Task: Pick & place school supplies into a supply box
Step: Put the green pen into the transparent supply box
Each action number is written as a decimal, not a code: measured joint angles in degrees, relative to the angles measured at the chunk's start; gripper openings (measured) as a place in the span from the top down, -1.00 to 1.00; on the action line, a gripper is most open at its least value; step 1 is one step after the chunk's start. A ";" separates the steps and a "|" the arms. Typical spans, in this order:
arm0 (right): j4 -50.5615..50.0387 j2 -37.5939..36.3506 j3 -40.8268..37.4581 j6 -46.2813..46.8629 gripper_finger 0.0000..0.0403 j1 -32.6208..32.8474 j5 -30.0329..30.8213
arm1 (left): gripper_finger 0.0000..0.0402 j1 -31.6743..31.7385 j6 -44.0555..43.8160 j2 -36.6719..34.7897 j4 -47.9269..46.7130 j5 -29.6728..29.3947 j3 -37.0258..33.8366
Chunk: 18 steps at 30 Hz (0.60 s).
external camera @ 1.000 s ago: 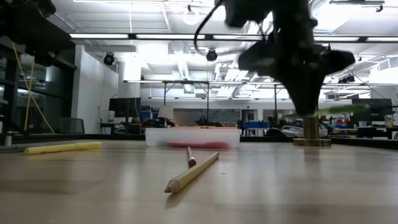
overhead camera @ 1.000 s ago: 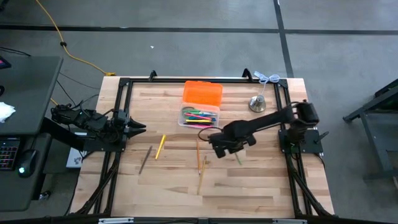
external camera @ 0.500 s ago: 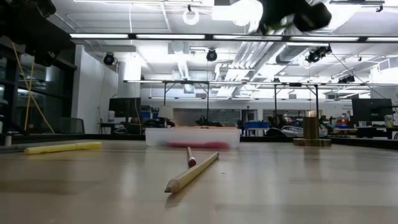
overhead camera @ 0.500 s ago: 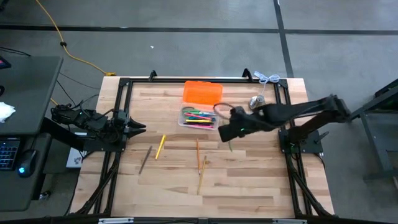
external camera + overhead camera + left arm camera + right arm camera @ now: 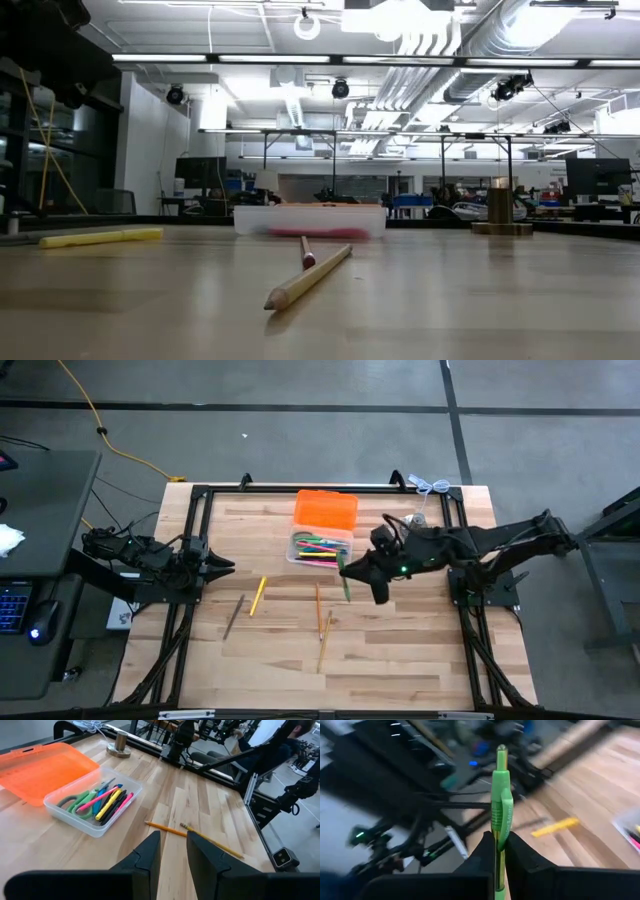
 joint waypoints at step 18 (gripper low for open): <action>23.14 -0.02 0.04 -26.20 0.98 4.69 -13.10 | 0.39 0.01 -0.11 0.00 -0.56 -1.97 0.00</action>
